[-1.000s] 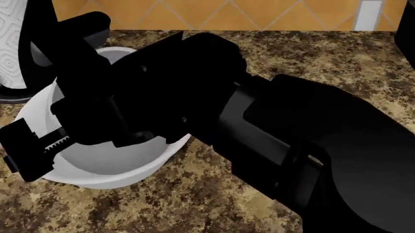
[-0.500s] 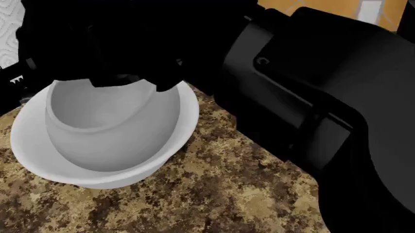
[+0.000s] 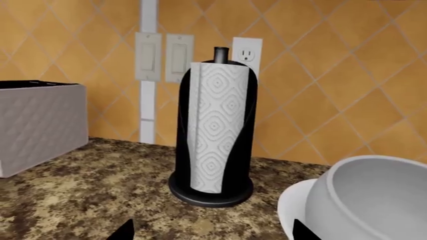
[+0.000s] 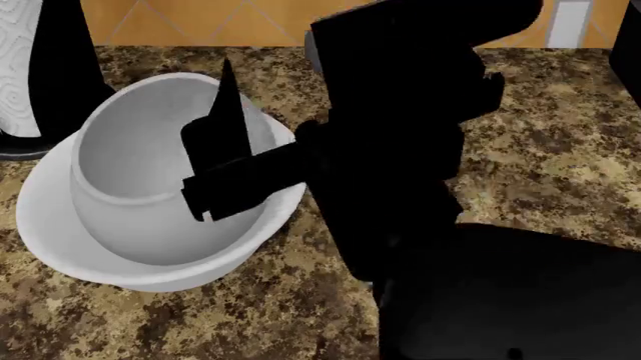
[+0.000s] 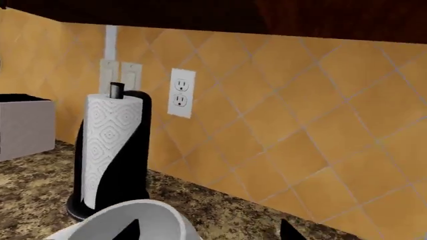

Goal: Stack the bowls from largest to smallest.

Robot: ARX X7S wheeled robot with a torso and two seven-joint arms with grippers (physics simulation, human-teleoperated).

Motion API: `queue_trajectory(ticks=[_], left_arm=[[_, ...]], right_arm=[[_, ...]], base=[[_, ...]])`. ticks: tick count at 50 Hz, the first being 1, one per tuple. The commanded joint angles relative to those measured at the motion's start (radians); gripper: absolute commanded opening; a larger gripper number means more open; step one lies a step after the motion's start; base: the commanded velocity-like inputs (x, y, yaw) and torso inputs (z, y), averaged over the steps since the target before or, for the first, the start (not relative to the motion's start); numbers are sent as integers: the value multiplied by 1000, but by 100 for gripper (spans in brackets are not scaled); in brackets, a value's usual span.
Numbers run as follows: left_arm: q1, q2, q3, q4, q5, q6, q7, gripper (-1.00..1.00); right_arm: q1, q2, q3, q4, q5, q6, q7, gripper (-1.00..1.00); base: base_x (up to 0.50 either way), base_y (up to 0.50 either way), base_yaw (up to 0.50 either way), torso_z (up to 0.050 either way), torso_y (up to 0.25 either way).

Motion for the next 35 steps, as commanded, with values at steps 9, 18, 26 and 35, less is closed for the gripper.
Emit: queue_trajectory(ticks=[9,18,26,35], left_arm=[[14,24,12,6,86,25,49,100],[7,5,-10,35,34,13,17,100],[13,-22,-54,60,0,12,-5,100],[17,-23,-51,59,3,16,-5,100]], right_arm=[[-524,517,-87,-279,-583,-450,336,100],[-538,556,-94,-289,-590,-458,327,100],[-501,592,-68,-372,-576,-414,356,100],[-488,595,-58,-402,-568,-394,362,100]], base=[[0,0,0,0,0],[0,56,0,0,0],[1,500,0,0,0],[1,500,0,0,0]])
